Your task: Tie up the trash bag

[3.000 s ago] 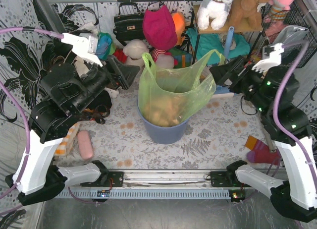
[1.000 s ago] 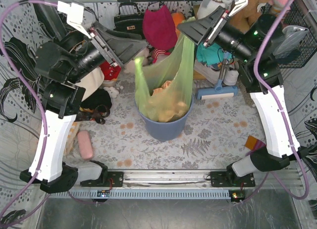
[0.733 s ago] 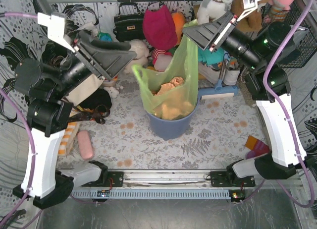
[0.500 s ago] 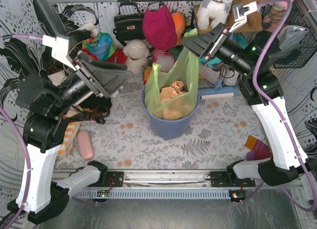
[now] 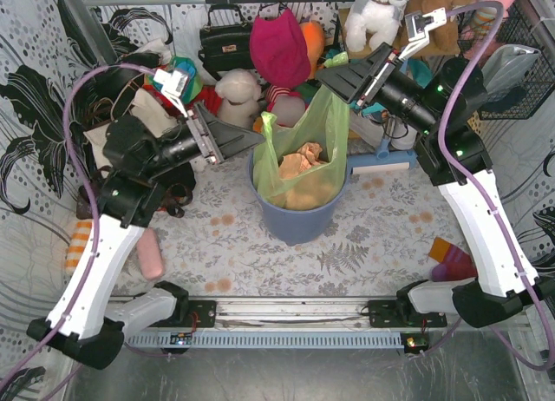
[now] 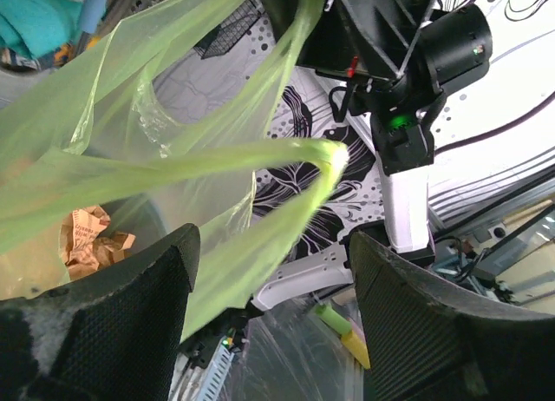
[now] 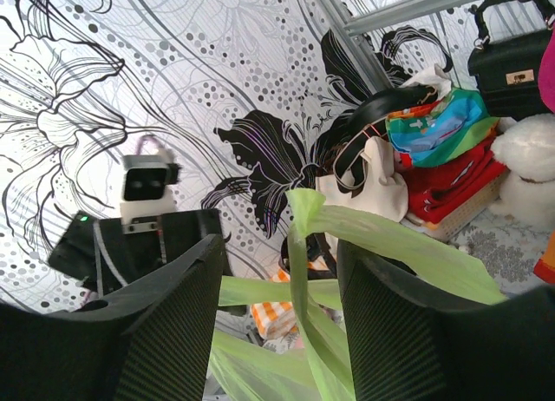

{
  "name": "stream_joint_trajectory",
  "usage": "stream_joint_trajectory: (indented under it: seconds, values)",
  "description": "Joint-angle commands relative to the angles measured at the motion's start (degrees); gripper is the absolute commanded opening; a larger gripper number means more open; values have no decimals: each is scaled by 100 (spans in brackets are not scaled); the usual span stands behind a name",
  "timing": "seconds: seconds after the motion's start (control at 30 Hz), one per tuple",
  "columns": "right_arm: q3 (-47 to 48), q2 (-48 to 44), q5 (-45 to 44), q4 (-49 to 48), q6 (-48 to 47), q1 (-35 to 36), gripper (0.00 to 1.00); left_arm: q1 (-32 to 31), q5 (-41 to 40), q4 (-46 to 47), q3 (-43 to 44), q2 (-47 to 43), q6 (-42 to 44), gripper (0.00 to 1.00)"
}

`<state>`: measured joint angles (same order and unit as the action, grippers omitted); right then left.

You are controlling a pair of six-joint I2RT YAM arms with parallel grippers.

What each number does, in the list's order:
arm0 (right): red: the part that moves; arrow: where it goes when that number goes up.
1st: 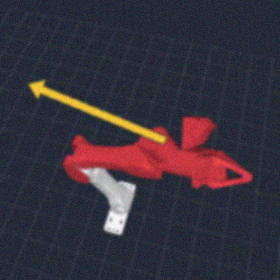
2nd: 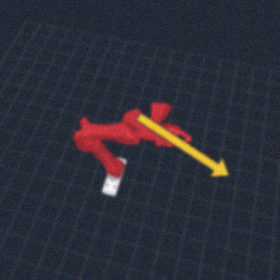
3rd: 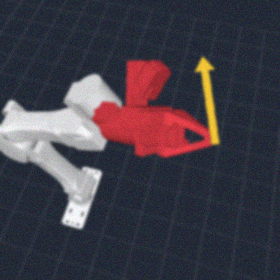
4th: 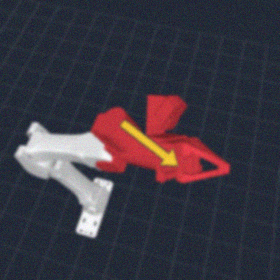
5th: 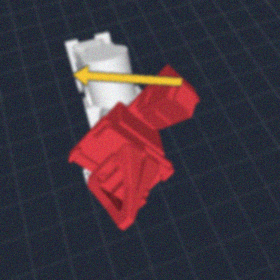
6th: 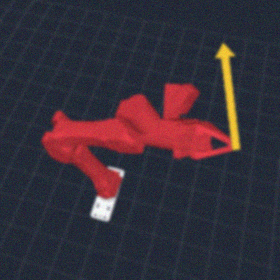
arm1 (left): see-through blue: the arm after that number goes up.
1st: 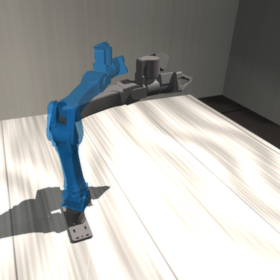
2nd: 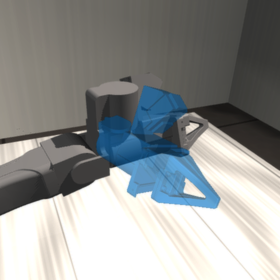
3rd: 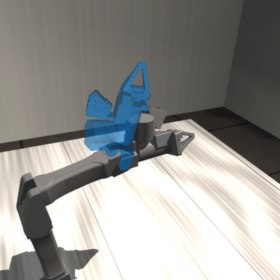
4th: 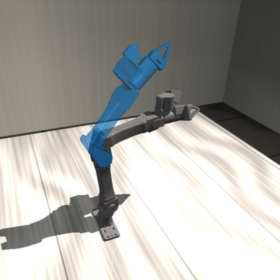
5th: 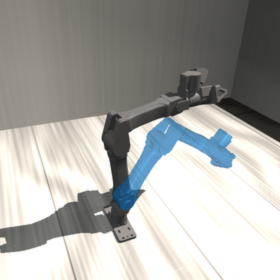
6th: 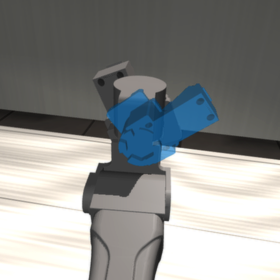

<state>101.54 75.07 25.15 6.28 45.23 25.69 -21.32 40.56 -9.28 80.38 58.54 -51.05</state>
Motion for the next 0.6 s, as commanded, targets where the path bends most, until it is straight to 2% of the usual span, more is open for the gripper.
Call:
stream_joint_trajectory:
  seconds: [0.0, 0.23, 0.37, 0.57]
  values:
    - [42, -185, -110, -319, 12, 6, 55, -36, 529, 1523, -136, 188, -631, 78]
    - [52, -151, -80, -422, 128, 9, 54, -557, 564, 2053, 488, 838, -757, 78]
    - [284, -71, -80, -377, 142, 6, 54, -616, 616, 2492, 1125, 1164, -1007, 78]
    - [844, -32, -131, -29, 32, 6, 52, -543, 187, 1839, 2352, 1397, -590, 75]
